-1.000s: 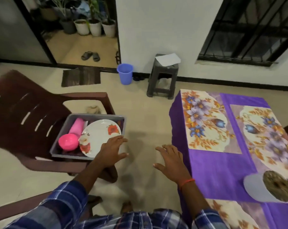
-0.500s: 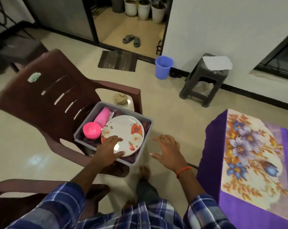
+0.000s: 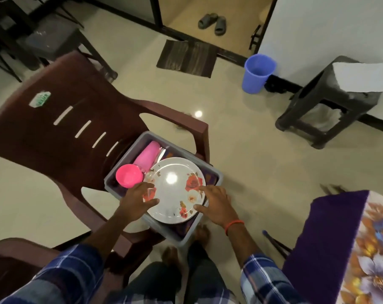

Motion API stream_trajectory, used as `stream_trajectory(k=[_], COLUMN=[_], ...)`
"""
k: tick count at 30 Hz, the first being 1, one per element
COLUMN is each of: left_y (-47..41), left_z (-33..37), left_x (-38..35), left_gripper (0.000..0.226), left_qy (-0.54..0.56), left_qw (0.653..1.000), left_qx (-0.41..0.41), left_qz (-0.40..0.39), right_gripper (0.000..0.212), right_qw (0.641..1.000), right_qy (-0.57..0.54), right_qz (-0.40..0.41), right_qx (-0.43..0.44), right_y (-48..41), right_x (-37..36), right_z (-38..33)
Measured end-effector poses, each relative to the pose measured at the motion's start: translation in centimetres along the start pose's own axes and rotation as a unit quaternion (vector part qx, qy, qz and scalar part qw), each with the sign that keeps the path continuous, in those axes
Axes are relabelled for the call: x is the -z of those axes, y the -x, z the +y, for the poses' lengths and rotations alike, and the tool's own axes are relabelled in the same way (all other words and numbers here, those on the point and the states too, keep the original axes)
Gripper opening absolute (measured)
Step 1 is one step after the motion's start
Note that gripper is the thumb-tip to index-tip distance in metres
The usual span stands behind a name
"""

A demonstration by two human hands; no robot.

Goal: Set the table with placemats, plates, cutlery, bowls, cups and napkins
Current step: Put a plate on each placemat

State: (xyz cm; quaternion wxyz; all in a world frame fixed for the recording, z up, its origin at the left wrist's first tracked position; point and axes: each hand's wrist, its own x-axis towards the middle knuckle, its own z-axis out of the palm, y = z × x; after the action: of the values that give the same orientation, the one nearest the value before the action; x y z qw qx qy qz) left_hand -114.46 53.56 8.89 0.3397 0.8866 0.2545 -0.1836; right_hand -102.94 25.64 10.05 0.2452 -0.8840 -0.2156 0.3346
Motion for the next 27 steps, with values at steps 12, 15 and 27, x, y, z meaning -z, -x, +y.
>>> stream_trajectory(k=[12, 15, 27], left_y=[-5.7, -7.4, -13.1], left_z=[-3.0, -4.8, -10.7], left_x=[-5.2, -6.4, -11.8], left_gripper=[0.035, 0.026, 0.085], left_qy=[0.158, 0.181, 0.254], left_qw=[0.974, 0.964, 0.912], left_qx=[0.161, 0.190, 0.313], left_qz=[0.017, 0.048, 0.082], right_gripper=[0.053, 0.063, 0.059], right_qw=[0.988, 0.980, 0.980], right_qy=[-0.127, -0.134, 0.026], right_qz=[-0.024, -0.043, -0.011], right_qx=[-0.083, -0.138, -0.197], right_y=[-11.4, -13.6, -19.0], right_x=[-2.1, -4.5, -11.0], right_z=[2.8, 3.6, 6.5])
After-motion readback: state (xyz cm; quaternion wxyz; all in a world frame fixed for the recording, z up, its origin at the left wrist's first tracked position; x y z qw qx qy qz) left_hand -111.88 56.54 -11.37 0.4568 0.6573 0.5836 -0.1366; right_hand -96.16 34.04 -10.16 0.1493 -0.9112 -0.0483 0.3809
